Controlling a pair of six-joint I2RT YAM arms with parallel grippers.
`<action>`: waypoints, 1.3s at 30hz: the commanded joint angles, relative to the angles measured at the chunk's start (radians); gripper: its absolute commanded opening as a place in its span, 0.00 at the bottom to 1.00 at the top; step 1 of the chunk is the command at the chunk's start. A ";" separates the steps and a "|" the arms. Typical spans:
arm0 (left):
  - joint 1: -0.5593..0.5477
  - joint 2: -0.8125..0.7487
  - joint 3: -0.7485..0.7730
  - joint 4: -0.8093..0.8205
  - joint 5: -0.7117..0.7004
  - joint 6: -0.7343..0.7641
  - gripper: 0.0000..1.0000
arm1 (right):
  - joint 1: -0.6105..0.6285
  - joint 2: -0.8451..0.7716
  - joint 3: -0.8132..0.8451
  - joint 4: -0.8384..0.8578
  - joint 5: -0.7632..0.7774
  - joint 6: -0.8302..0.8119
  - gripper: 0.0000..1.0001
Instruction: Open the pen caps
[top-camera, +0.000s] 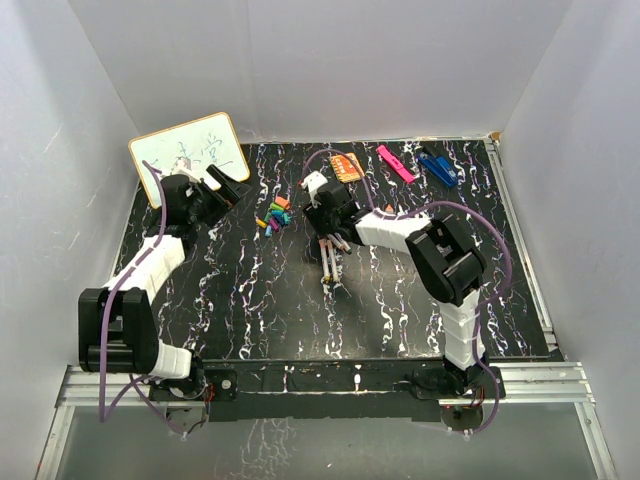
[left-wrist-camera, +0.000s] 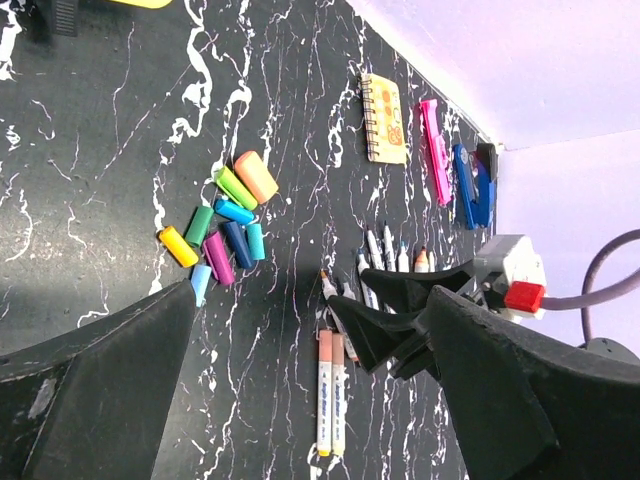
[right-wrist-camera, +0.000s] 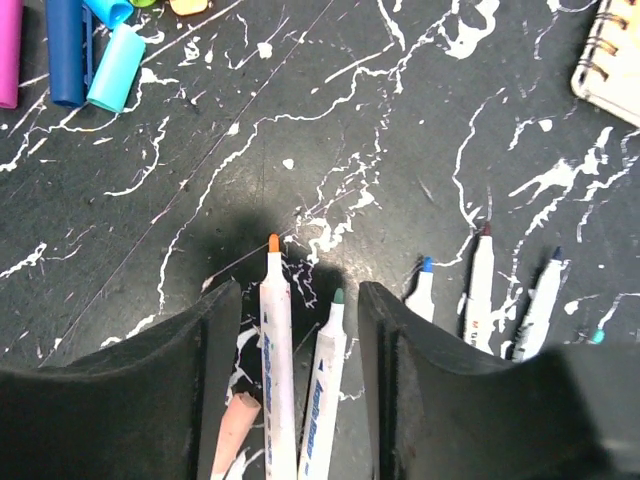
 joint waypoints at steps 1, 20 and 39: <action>0.008 -0.033 0.011 0.018 0.048 -0.022 0.99 | -0.004 -0.145 0.003 0.034 0.056 0.045 0.55; 0.002 -0.062 -0.061 0.064 0.123 -0.063 0.99 | 0.131 -0.236 -0.025 -0.499 0.191 0.465 0.61; 0.001 -0.076 -0.089 0.080 0.141 -0.072 0.98 | 0.148 -0.205 -0.081 -0.480 0.213 0.527 0.40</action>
